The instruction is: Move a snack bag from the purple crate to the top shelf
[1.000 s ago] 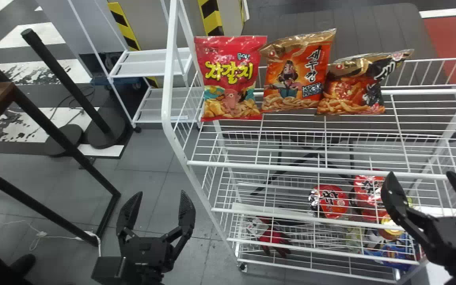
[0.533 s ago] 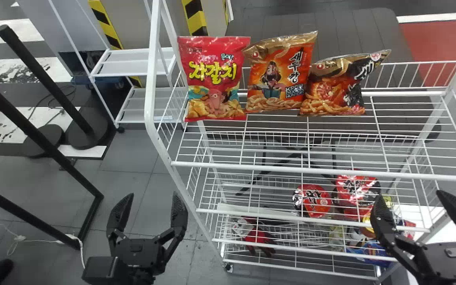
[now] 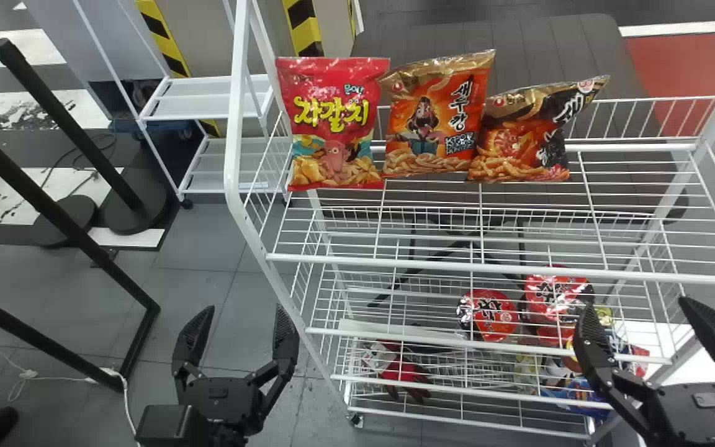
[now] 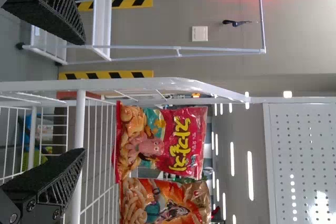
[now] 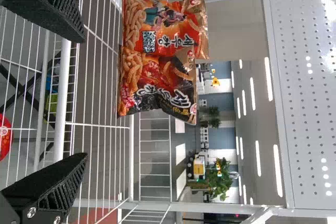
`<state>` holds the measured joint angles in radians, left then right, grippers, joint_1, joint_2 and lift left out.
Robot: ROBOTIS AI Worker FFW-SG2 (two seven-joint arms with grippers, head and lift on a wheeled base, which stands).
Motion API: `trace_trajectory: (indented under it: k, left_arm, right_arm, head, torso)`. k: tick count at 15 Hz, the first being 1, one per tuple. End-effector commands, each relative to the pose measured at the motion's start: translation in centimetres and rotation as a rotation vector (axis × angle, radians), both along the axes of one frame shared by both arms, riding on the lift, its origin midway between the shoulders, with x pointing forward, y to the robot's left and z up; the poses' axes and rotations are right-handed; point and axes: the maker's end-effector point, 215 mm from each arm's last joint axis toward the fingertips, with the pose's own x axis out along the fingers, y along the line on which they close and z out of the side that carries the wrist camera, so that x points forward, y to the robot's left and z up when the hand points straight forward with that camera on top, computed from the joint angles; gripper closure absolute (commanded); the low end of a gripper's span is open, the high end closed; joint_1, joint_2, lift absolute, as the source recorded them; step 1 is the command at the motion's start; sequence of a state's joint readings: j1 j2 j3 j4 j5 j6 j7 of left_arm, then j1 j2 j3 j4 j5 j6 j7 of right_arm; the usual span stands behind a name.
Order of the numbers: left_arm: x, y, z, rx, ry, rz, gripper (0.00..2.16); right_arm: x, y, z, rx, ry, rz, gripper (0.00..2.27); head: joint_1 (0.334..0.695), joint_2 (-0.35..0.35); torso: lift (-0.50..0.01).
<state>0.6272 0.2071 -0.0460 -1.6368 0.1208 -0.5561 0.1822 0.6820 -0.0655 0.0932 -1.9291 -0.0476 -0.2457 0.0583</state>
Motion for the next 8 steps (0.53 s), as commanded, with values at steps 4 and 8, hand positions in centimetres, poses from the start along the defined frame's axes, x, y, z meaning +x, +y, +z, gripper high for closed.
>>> trace_trajectory:
  k: [4,8]
  left_arm:
    - [-0.18,-0.08,0.07,0.003,0.0,-0.001,0.08]
    - [-0.2,0.15,0.3,0.004,-0.004,0.006,0.08]
  right_arm:
    - [-0.19,0.54,0.09,0.004,-0.002,0.01,0.03]
    - [-0.31,0.58,0.13,0.002,-0.003,0.014,0.03]
  head:
    - [0.695,0.194]
    - [0.695,0.198]
  torso:
    - [0.0]
    - [0.0]
